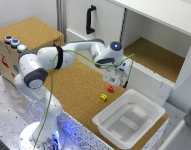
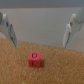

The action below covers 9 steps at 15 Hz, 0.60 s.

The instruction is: Place the grasped pink block inside the right cabinet

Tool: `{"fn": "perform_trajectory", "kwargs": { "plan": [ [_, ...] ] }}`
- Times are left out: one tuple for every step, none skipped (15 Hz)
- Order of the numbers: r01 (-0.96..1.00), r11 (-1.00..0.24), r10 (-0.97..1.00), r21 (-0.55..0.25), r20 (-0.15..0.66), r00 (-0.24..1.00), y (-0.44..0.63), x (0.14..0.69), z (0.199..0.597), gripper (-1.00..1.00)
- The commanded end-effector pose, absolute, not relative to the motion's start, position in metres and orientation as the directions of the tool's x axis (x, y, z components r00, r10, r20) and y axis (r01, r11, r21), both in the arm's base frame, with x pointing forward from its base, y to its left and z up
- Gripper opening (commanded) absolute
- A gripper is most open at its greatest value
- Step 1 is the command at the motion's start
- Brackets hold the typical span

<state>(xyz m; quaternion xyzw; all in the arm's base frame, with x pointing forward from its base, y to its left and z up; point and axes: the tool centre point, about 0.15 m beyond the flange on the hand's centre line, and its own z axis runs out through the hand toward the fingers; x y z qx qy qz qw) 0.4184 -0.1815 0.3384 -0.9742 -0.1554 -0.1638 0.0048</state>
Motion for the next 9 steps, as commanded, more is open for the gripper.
{"fn": "perform_trajectory", "kwargs": {
  "plan": [
    [0.298, -0.943, 0.327, 0.148, 0.256, 0.910, -0.154, 0.451, 0.270, 1.00],
    [0.288, -0.946, 0.317, 0.146, 0.242, 0.917, -0.153, 0.459, 0.260, 1.00],
    [0.273, -0.952, 0.299, 0.137, 0.232, 0.926, -0.153, 0.466, 0.253, 1.00],
    [0.265, -0.958, 0.283, 0.110, 0.211, 0.936, -0.155, 0.472, 0.246, 1.00],
    [0.260, -0.959, 0.277, 0.110, 0.196, 0.941, -0.155, 0.478, 0.237, 1.00],
    [0.260, -0.961, 0.273, 0.094, 0.183, 0.944, -0.154, 0.482, 0.230, 1.00],
    [0.271, -0.958, 0.284, 0.096, 0.162, 0.945, -0.152, 0.487, 0.221, 1.00],
    [0.279, -0.955, 0.292, 0.101, 0.154, 0.944, -0.148, 0.493, 0.216, 1.00],
    [0.280, -0.954, 0.293, 0.105, 0.155, 0.943, -0.146, 0.498, 0.213, 1.00]
  ]
}}
